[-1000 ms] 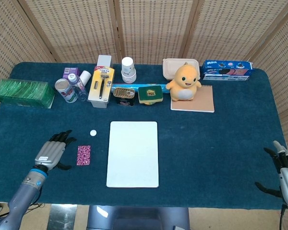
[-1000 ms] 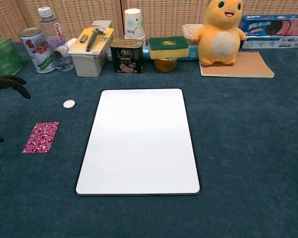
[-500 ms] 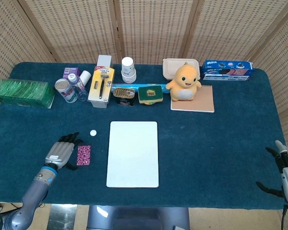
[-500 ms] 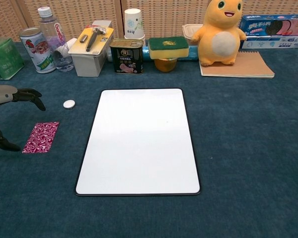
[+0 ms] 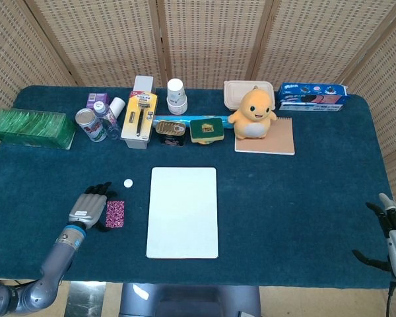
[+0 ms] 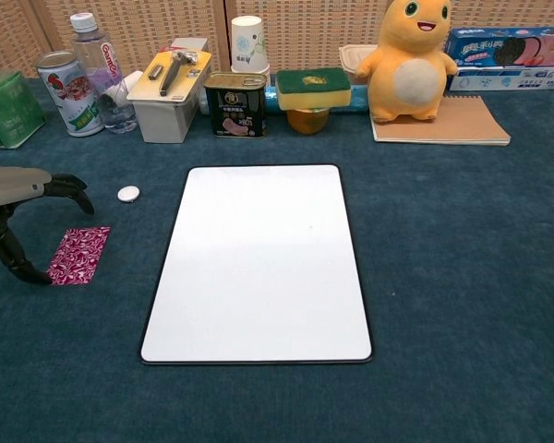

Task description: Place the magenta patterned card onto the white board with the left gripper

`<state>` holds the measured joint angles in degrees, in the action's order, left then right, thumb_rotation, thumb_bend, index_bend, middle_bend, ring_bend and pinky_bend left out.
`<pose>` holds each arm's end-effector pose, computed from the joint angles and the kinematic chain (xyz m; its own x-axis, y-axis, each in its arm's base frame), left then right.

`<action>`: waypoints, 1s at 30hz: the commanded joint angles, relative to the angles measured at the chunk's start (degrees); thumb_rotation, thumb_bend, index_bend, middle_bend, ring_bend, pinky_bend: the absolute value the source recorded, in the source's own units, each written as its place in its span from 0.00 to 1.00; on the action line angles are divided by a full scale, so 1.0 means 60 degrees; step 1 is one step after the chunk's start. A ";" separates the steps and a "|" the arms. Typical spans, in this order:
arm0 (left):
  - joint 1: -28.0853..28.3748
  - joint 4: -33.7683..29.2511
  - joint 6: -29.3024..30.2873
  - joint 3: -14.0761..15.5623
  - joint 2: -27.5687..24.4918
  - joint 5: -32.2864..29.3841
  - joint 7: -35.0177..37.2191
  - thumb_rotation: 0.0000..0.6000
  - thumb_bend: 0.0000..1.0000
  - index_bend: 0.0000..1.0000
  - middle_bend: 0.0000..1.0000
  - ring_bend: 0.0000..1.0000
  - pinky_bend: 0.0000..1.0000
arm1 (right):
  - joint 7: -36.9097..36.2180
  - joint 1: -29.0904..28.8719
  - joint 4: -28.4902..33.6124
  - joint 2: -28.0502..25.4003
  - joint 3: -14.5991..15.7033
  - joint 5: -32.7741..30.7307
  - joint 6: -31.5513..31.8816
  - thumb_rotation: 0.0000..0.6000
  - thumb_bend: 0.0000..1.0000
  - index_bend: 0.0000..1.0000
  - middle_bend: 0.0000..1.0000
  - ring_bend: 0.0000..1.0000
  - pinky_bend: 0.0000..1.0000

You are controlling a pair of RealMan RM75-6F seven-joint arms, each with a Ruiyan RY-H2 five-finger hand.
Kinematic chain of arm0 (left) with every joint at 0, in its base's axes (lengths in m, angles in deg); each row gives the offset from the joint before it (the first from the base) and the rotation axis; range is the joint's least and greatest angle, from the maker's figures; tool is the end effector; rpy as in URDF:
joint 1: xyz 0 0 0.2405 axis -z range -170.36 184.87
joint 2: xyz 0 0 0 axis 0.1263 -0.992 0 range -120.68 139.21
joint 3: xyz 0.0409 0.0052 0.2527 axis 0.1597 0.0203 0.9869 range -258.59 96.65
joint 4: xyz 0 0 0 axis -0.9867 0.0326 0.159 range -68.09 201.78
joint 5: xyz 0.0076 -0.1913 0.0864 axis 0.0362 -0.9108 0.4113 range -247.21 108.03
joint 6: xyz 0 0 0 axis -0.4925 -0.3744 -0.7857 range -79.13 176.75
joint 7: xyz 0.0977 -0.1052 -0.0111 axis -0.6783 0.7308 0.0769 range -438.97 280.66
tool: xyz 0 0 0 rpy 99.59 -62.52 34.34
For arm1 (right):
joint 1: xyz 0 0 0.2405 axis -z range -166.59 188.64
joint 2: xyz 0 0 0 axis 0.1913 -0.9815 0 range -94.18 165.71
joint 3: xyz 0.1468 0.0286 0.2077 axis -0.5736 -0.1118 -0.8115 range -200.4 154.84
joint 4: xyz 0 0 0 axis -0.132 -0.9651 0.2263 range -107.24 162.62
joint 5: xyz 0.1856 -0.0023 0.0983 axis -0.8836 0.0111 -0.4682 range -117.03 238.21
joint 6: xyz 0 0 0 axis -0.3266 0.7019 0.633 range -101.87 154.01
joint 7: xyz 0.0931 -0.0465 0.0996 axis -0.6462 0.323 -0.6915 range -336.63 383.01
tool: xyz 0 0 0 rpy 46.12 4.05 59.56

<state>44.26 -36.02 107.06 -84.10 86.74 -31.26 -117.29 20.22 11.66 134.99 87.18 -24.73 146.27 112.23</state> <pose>-0.2187 0.2802 0.0141 0.4737 0.5242 0.7076 0.8607 -0.1055 -0.4981 -0.2885 -0.1473 0.2033 0.3093 -0.0343 0.9503 -0.9472 0.0773 0.3111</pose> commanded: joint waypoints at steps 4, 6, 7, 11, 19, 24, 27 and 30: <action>0.0143 0.0031 0.0142 0.0077 0.0113 -0.0178 -0.0051 1.00 0.06 0.18 0.00 0.00 0.06 | -0.0031 0.0000 0.0023 -0.0024 -0.0027 -0.0037 0.0020 1.00 0.05 0.12 0.00 0.00 0.00; 0.0157 0.0027 0.0192 0.0115 0.0140 -0.0213 -0.0063 1.00 0.06 0.18 0.00 0.00 0.06 | -0.0053 0.0011 0.0032 -0.0043 -0.0021 -0.0036 0.0028 1.00 0.05 0.12 0.00 0.00 0.00; 0.0161 0.0025 0.0205 0.0142 0.0161 -0.0249 -0.0061 1.00 0.06 0.18 0.00 0.00 0.06 | -0.0066 0.0013 0.0031 -0.0051 -0.0019 -0.0034 0.0030 1.00 0.05 0.12 0.00 0.00 0.00; 0.0183 0.0037 0.0297 0.0205 0.0225 -0.0240 -0.0035 1.00 0.06 0.18 0.00 0.00 0.06 | -0.0109 0.0020 0.0007 -0.0056 -0.0024 -0.0034 0.0045 1.00 0.05 0.12 0.00 0.00 0.00; 0.0238 0.0100 0.0459 0.0289 0.0348 -0.0300 -0.0058 1.00 0.06 0.18 0.00 0.00 0.06 | -0.0131 0.0012 0.0007 -0.0059 -0.0031 -0.0040 0.0036 1.00 0.05 0.12 0.00 0.00 0.00; 0.0256 0.0140 0.0557 0.0314 0.0430 -0.0344 -0.0067 1.00 0.07 0.18 0.00 0.00 0.06 | -0.0138 0.0018 0.0010 -0.0066 -0.0032 -0.0034 0.0050 1.00 0.05 0.12 0.00 0.00 0.00; 0.0280 0.0133 0.0631 0.0342 0.0492 -0.0406 -0.0129 1.00 0.07 0.18 0.00 0.00 0.06 | -0.0148 0.0019 0.0023 -0.0071 -0.0040 -0.0035 0.0065 1.00 0.05 0.12 0.00 0.00 0.00; 0.0318 0.0095 0.0780 0.0336 0.0562 -0.0501 -0.0243 1.00 0.08 0.20 0.00 0.00 0.06 | -0.0153 0.0019 0.0024 -0.0069 -0.0031 -0.0019 0.0058 1.00 0.05 0.12 0.00 0.00 0.00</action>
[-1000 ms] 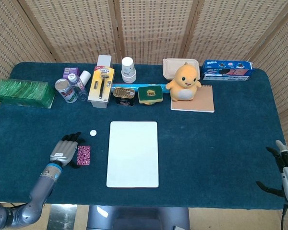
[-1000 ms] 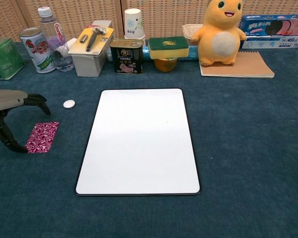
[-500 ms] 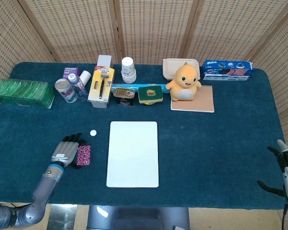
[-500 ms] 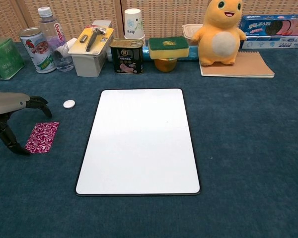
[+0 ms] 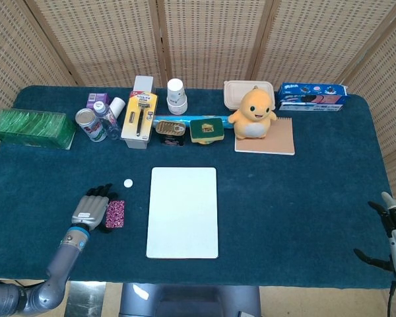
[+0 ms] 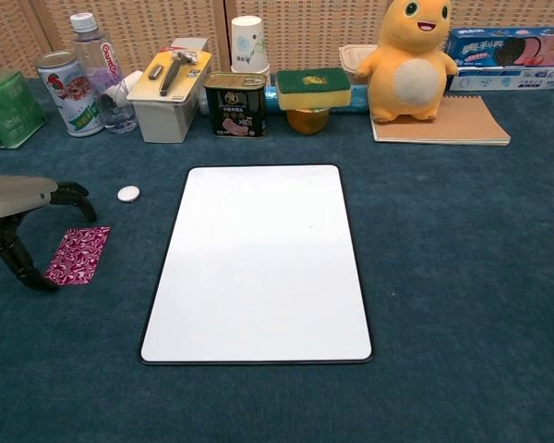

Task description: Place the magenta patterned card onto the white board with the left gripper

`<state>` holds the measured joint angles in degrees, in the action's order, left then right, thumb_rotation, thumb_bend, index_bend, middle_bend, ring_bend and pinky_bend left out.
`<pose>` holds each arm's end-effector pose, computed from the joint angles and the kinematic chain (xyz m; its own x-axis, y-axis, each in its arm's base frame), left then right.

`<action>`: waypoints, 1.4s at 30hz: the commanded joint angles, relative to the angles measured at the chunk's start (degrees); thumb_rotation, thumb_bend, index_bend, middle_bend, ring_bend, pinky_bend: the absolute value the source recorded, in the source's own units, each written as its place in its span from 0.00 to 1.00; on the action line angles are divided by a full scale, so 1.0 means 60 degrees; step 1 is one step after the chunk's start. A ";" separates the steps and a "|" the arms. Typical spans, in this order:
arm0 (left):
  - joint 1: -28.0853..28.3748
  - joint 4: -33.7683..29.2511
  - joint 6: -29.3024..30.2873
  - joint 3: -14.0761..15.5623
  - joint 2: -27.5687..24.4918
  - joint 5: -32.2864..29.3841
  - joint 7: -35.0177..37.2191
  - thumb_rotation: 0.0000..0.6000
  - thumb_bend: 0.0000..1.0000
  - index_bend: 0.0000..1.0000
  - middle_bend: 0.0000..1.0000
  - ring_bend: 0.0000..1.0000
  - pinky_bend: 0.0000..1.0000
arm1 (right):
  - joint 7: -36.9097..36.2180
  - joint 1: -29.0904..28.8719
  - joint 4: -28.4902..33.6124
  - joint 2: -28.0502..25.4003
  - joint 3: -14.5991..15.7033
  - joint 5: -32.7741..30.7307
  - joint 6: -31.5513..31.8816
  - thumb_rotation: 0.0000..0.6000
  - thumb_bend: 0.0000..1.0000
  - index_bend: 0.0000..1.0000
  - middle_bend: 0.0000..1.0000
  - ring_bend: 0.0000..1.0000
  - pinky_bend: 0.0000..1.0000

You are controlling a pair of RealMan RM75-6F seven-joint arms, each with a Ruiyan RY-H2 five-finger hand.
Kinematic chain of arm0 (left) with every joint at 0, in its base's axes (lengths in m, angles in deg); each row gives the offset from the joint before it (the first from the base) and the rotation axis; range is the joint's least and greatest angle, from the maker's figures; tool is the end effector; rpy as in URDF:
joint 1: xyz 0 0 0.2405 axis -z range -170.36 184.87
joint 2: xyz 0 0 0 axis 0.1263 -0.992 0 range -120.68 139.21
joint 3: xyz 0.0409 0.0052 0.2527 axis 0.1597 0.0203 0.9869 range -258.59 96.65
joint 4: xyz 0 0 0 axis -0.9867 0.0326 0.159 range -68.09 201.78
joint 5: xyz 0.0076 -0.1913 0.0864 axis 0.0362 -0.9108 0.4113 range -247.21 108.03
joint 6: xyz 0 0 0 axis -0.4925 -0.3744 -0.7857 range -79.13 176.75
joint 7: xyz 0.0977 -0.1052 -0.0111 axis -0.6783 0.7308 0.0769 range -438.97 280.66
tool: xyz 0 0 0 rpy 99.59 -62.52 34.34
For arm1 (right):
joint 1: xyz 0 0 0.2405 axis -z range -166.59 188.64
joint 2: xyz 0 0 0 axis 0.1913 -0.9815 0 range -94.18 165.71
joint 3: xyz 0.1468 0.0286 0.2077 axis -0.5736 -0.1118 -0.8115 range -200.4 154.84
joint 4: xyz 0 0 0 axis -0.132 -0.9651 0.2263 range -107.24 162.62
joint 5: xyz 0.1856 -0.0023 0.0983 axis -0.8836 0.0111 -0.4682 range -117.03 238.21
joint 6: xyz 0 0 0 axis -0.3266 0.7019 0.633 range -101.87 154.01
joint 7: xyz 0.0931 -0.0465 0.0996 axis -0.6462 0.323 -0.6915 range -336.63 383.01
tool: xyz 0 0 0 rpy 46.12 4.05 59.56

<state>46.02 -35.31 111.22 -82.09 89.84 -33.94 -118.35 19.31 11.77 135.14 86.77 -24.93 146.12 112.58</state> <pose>-0.2171 0.2770 0.0025 0.4800 0.5242 0.7035 0.8513 -0.0848 -0.5177 -0.2882 -0.1475 0.2065 0.2990 -0.0242 0.9540 -0.9506 0.0805 0.2999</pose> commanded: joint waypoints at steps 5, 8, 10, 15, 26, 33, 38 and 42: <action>0.0018 -0.0057 0.0260 -0.0009 0.0123 -0.0142 -0.0103 1.00 0.09 0.34 0.00 0.00 0.06 | 0.0005 0.0005 0.0001 -0.0001 0.0003 0.0011 0.0012 1.00 0.05 0.12 0.00 0.00 0.00; -0.0005 -0.0056 0.0388 0.0013 0.0165 -0.0148 -0.0137 1.00 0.09 0.36 0.00 0.00 0.06 | 0.0013 -0.0004 0.0008 -0.0005 -0.0005 -0.0011 -0.0004 1.00 0.05 0.12 0.00 0.00 0.00; -0.0016 -0.0065 0.0423 0.0030 0.0172 -0.0162 -0.0151 1.00 0.09 0.37 0.00 0.00 0.06 | 0.0024 -0.0003 0.0009 0.0004 -0.0003 -0.0010 -0.0003 1.00 0.05 0.12 0.00 0.00 0.00; -0.0014 -0.0054 0.0450 0.0014 0.0173 -0.0174 -0.0141 1.00 0.09 0.37 0.00 0.00 0.06 | 0.0011 0.0003 0.0005 -0.0004 0.0004 -0.0009 -0.0005 1.00 0.05 0.12 0.00 0.00 0.00; -0.0058 -0.0310 0.0598 -0.0014 -0.0037 0.0016 -0.0063 1.00 0.09 0.37 0.00 0.00 0.06 | -0.0008 0.0005 0.0022 -0.0024 -0.0011 -0.0035 0.0004 1.00 0.05 0.12 0.00 0.00 0.00; -0.0015 -0.0531 0.0711 -0.0129 -0.0138 0.0075 -0.0083 1.00 0.09 0.37 0.00 0.00 0.06 | 0.0004 0.0003 0.0027 -0.0019 -0.0015 -0.0057 -0.0005 1.00 0.05 0.12 0.00 0.00 0.00; 0.0071 -0.0851 0.0732 -0.0325 -0.0320 0.0062 -0.0039 1.00 0.09 0.37 0.00 0.00 0.06 | -0.0018 0.0003 0.0033 -0.0031 -0.0022 -0.0070 -0.0007 1.00 0.05 0.12 0.00 0.00 0.00; 0.0225 -0.1186 0.0790 -0.0523 -0.0486 0.0001 -0.0143 1.00 0.09 0.37 0.00 0.00 0.06 | -0.0023 -0.0001 0.0028 -0.0032 -0.0022 -0.0069 -0.0014 1.00 0.05 0.12 0.00 0.00 0.00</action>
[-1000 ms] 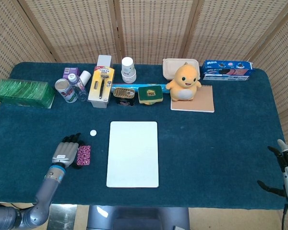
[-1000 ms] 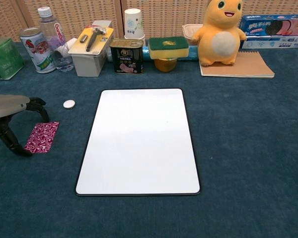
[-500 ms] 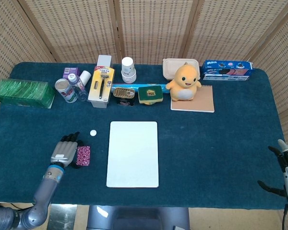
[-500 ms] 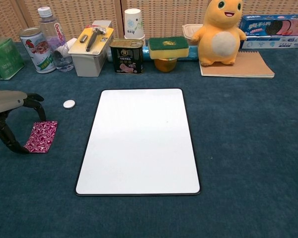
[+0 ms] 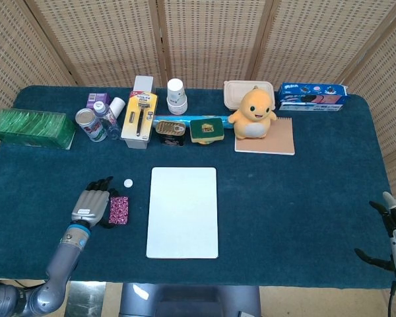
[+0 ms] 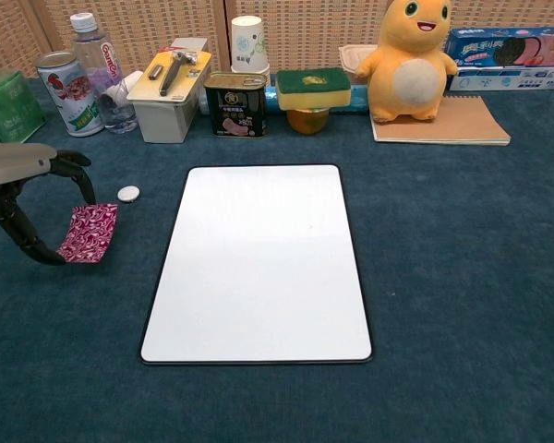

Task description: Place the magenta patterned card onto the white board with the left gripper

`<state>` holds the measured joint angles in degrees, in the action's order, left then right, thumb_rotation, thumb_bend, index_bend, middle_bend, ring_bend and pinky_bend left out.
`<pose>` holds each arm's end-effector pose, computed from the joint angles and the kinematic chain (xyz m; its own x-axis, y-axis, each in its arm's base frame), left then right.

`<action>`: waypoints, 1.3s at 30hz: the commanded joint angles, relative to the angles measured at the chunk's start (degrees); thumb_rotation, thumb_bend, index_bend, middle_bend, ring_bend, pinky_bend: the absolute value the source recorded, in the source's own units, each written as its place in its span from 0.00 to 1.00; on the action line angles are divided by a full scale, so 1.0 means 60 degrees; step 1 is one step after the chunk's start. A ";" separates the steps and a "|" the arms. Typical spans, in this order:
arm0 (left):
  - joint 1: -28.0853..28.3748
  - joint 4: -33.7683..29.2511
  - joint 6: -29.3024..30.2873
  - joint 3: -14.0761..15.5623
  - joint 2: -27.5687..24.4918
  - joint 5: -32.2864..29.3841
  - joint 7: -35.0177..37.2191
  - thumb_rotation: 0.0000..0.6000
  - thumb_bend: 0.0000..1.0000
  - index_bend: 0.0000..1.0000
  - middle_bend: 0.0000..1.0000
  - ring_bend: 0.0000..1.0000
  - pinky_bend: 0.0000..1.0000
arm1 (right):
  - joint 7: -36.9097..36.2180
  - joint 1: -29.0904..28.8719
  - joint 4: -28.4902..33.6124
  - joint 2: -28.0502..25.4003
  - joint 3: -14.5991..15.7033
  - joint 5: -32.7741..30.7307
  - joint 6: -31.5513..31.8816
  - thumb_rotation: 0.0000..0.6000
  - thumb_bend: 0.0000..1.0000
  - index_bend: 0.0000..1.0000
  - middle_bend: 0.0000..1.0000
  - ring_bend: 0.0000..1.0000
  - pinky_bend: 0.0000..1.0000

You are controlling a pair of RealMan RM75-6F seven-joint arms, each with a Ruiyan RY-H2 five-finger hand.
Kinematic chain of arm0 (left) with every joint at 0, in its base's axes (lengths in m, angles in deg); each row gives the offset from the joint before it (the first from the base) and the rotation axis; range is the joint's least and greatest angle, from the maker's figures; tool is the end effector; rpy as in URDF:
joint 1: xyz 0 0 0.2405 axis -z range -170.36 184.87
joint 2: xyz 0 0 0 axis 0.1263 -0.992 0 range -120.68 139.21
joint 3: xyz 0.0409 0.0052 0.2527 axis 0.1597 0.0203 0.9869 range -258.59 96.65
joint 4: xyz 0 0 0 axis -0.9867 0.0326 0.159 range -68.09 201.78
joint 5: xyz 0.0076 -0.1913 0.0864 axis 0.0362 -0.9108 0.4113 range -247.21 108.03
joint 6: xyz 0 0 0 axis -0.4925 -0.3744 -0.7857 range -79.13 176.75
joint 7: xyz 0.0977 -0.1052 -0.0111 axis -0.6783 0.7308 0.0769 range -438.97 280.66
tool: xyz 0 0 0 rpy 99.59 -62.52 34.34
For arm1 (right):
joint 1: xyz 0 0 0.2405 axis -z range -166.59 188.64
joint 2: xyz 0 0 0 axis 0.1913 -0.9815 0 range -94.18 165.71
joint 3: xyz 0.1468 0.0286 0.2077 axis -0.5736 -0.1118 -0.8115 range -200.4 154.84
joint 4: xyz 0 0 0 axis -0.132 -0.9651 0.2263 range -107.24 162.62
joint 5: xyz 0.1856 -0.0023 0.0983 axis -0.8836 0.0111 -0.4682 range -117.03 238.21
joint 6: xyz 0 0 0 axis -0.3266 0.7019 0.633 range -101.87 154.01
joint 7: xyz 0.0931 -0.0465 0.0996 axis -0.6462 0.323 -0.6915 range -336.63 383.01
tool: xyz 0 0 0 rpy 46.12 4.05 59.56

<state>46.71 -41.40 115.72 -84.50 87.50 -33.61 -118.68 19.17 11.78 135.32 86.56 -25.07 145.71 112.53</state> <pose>-0.1912 0.2807 0.0210 0.4551 0.4640 0.7599 0.8750 -0.0748 -0.4783 -0.2885 -0.1478 0.2078 0.2968 -0.0222 0.9547 -0.9508 0.0868 0.2975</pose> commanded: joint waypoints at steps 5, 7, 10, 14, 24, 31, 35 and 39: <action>0.0549 -0.0589 0.0103 -0.0544 -0.0128 -0.0496 -0.0485 1.00 0.09 0.37 0.00 0.00 0.06 | 0.0039 -0.0030 -0.0003 0.0020 0.0018 0.0009 -0.0070 1.00 0.05 0.12 0.00 0.00 0.00; 0.0874 -0.0733 0.0066 -0.0791 -0.0052 -0.0812 -0.0762 1.00 0.09 0.37 0.00 0.00 0.06 | 0.0052 -0.0037 0.0000 0.0023 0.0027 0.0018 -0.0090 1.00 0.05 0.12 0.00 0.00 0.00; 0.1497 -0.0776 -0.0008 -0.1198 0.0217 -0.1476 -0.1269 1.00 0.09 0.37 0.00 0.00 0.06 | 0.0036 -0.0042 -0.0007 0.0025 0.0018 0.0016 -0.0086 1.00 0.05 0.12 0.00 0.00 0.00; 0.2367 -0.0510 0.0062 -0.1702 0.0804 -0.2570 -0.1900 1.00 0.09 0.37 0.00 0.00 0.06 | -0.0056 -0.0058 -0.0036 -0.0002 -0.0009 -0.0050 -0.0117 1.00 0.05 0.12 0.00 0.00 0.00; 0.4012 0.0851 0.0420 -0.2550 0.2422 -0.4329 -0.2845 1.00 0.09 0.37 0.00 0.00 0.06 | -0.0381 -0.0127 -0.0094 -0.0104 -0.0042 -0.0132 -0.0269 1.00 0.05 0.12 0.00 0.00 0.00; 0.4669 0.2072 0.0392 -0.2680 0.3503 -0.5219 -0.3142 1.00 0.09 0.37 0.00 0.00 0.06 | -0.0637 -0.0150 -0.0156 -0.0190 -0.0086 -0.0208 -0.0313 1.00 0.05 0.12 0.00 0.00 0.00; 0.4714 0.2088 0.0473 -0.2690 0.3541 -0.5324 -0.3165 1.00 0.09 0.31 0.00 0.00 0.06 | -0.0669 -0.0152 -0.0158 -0.0207 -0.0085 -0.0196 -0.0311 1.00 0.05 0.12 0.00 0.00 0.00; 0.4668 0.2002 0.0505 -0.2681 0.3506 -0.5290 -0.3062 1.00 0.09 0.09 0.00 0.00 0.06 | -0.0659 -0.0144 -0.0152 -0.0206 -0.0062 -0.0138 -0.0293 1.00 0.05 0.12 0.00 0.00 0.00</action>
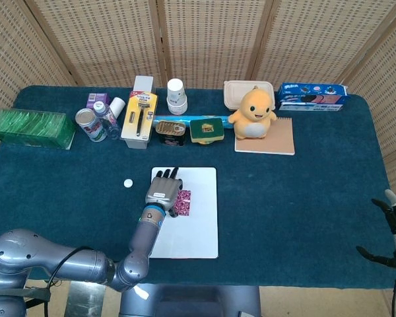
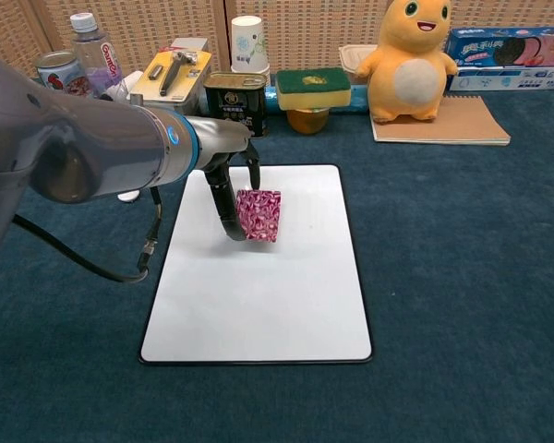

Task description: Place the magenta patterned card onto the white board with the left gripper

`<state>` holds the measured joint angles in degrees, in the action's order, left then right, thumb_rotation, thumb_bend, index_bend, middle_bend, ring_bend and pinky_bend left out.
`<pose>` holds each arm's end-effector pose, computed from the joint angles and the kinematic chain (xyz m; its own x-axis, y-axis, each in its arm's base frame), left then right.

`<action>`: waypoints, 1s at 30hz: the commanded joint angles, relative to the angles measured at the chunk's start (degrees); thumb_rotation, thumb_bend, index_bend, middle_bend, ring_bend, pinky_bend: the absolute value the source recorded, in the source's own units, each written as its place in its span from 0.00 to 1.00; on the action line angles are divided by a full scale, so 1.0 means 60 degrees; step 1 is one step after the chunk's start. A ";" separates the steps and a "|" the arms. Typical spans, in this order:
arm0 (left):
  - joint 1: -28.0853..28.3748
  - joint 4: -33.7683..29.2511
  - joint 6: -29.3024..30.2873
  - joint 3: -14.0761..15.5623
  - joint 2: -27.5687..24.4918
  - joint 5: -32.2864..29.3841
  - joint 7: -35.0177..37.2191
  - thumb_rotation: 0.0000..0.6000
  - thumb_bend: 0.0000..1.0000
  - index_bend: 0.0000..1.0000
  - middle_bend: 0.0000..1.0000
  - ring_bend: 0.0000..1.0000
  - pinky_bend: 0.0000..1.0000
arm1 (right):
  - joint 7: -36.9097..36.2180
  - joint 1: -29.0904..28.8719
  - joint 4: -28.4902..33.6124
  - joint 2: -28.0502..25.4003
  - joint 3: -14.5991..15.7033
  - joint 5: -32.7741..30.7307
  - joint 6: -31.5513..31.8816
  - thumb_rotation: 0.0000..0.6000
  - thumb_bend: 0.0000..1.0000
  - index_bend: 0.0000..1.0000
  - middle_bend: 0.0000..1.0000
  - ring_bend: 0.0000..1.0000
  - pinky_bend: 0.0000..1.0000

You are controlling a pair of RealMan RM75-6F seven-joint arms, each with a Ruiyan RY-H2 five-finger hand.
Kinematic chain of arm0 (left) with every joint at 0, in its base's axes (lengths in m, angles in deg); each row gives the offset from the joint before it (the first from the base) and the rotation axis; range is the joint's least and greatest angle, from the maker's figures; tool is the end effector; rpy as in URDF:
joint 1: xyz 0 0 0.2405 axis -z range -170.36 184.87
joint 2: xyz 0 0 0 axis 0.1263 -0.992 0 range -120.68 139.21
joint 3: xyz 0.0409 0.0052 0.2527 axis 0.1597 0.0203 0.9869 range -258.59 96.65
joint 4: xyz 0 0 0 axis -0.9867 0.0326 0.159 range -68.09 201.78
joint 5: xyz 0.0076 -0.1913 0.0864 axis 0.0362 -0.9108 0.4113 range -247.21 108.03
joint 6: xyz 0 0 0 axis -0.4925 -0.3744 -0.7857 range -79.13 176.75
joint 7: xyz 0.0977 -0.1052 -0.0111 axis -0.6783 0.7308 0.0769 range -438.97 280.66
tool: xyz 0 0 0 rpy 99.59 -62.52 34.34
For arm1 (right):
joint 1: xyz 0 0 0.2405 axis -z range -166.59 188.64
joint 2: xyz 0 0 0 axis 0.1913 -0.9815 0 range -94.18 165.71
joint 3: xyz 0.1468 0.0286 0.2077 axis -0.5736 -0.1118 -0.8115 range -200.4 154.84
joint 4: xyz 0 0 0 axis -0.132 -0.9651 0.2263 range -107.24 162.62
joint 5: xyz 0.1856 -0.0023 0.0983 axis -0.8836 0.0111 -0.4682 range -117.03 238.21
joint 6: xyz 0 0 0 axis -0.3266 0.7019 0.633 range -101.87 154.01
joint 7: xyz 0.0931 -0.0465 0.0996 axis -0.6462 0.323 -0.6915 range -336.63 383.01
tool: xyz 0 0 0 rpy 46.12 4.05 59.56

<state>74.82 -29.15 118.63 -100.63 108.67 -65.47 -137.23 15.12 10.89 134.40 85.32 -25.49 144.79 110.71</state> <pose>-0.0277 0.3312 -0.0687 0.4876 0.5164 0.7040 0.8652 -0.1779 -0.4687 -0.2931 -0.1535 0.2131 0.2620 -0.0344 0.9645 -0.9602 0.0909 0.2641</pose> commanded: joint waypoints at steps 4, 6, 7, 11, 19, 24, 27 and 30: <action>-0.0037 -0.0137 0.0053 0.0023 -0.0072 0.0013 0.0052 1.00 0.08 0.03 0.00 0.00 0.06 | 0.0039 0.0016 0.0022 0.0001 0.0017 0.0024 0.0028 1.00 0.05 0.12 0.00 0.00 0.00; -0.0083 -0.0269 0.0047 -0.0003 -0.0158 -0.0013 0.0120 1.00 0.08 0.03 0.00 0.00 0.06 | 0.0032 0.0017 0.0032 -0.0007 0.0022 0.0030 0.0027 1.00 0.05 0.12 0.00 0.00 0.00; -0.0102 -0.0337 0.0052 -0.0009 -0.0209 -0.0001 0.0143 1.00 0.08 0.03 0.00 0.00 0.06 | 0.0020 0.0018 0.0028 -0.0012 0.0020 0.0024 0.0028 1.00 0.05 0.12 0.00 0.00 0.00; -0.0251 -0.0726 0.0235 0.0059 -0.0603 0.0285 0.0254 1.00 0.08 0.03 0.00 0.00 0.06 | -0.0052 0.0022 0.0017 -0.0038 -0.0001 0.0001 0.0049 1.00 0.05 0.12 0.00 0.00 0.00; -0.1135 -0.1278 0.0091 0.0680 -0.2047 0.0851 0.0767 1.00 0.08 0.03 0.00 0.00 0.06 | -0.0091 0.0017 0.0028 -0.0063 0.0035 0.0061 0.0016 1.00 0.05 0.12 0.00 0.00 0.00; -0.1801 -0.0922 -0.0967 0.1052 -0.2708 0.1357 0.1687 1.00 0.10 0.03 0.00 0.00 0.06 | 0.0026 0.0015 0.0049 -0.0028 0.0059 0.0055 -0.0008 1.00 0.05 0.12 0.00 0.00 0.00; -0.2091 -0.0498 -0.1747 0.1244 -0.2923 0.1752 0.2258 1.00 0.10 0.04 0.00 0.00 0.06 | 0.0106 0.0007 0.0053 0.0008 0.0050 0.0002 -0.0024 1.00 0.05 0.12 0.00 0.00 0.00; -0.2271 0.0008 -0.2280 0.1440 -0.2888 0.2064 0.2712 1.00 0.11 0.09 0.00 0.00 0.06 | 0.0198 -0.0003 0.0051 0.0043 0.0046 -0.0018 -0.0033 1.00 0.05 0.12 0.00 0.00 0.00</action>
<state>62.75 -31.53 107.63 -93.38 91.99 -55.11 -123.46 16.25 10.88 134.70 85.53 -25.21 144.71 110.52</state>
